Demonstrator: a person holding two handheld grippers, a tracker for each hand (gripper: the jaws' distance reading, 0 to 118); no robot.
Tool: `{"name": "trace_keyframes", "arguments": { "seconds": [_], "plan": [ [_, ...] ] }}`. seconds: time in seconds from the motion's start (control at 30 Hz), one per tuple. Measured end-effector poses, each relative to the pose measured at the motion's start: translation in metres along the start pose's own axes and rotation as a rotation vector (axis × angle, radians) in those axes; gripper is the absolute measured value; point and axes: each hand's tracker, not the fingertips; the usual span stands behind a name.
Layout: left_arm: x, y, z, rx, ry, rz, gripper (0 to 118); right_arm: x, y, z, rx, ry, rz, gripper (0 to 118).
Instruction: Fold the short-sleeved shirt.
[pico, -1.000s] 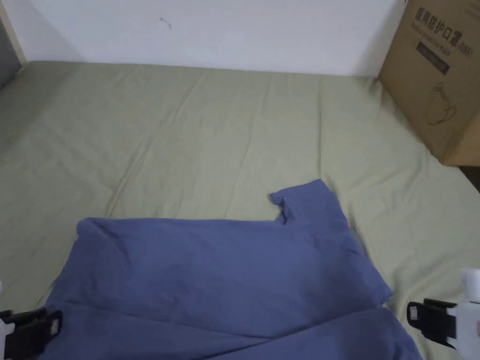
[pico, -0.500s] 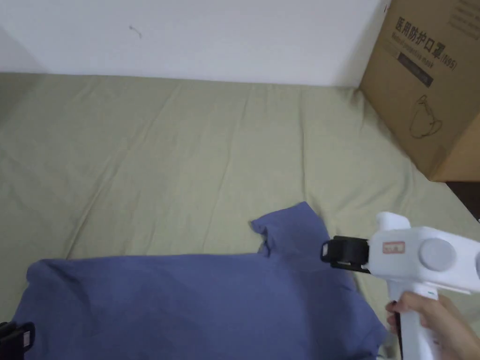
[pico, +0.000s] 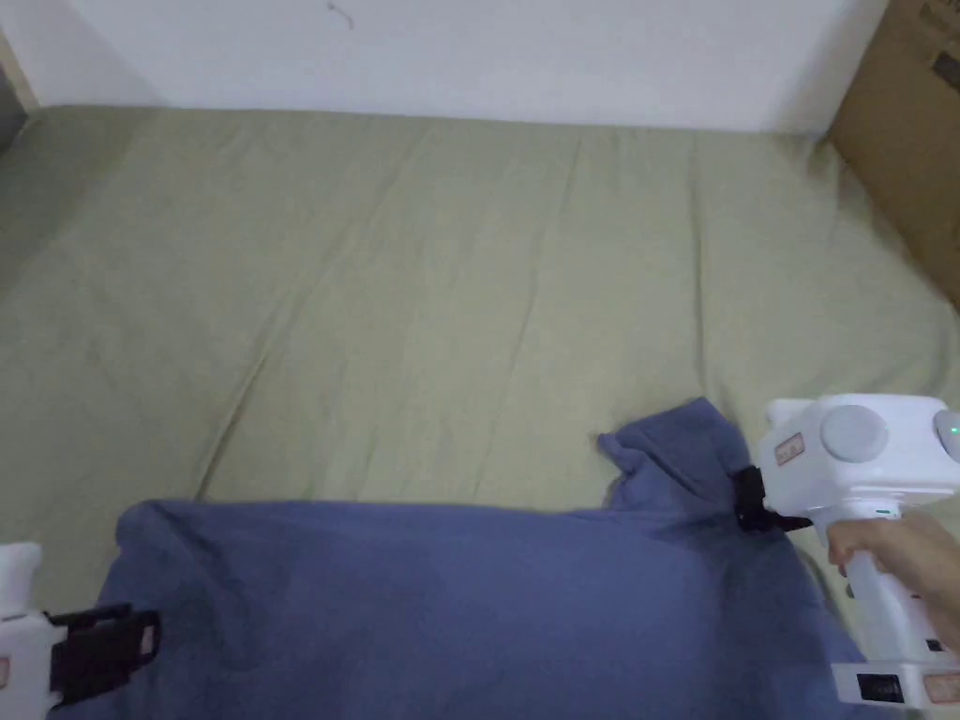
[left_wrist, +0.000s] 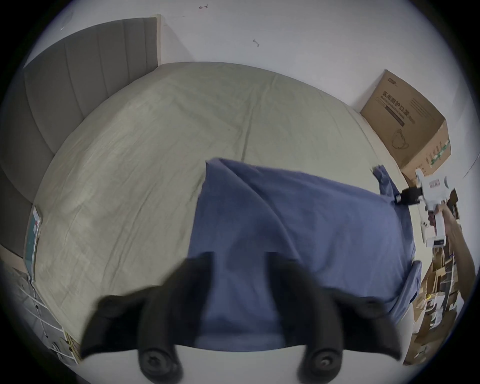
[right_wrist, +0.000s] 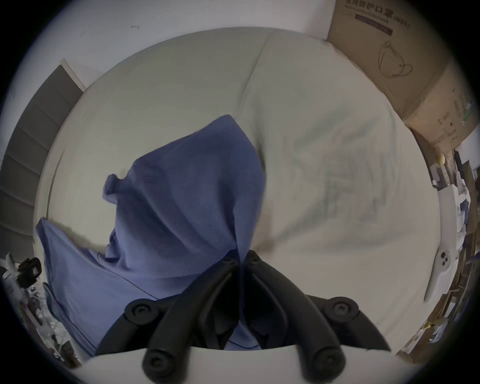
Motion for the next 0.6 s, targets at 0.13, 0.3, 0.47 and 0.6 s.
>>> {"name": "trace_keyframes", "arguments": {
  "seconds": [0.13, 0.3, 0.47, 0.6],
  "plan": [
    [-0.011, 0.043, -0.02, 0.011, 0.042, 0.024, 102, 0.006, 0.0, 0.002, -0.004, 0.02, -0.036, 2],
    [-0.013, 0.103, -0.071, -0.054, 0.106, 0.044, 101, 0.001, -0.007, 0.01, 0.008, 0.021, -0.031, 2],
    [0.008, 0.109, -0.122, -0.219, 0.189, -0.035, 84, 0.0, -0.005, 0.009, -0.001, 0.013, -0.04, 2],
    [0.024, 0.109, -0.105, -0.15, 0.219, -0.06, 28, 0.002, -0.003, 0.016, 0.0, 0.024, -0.06, 2]
  ]
}}
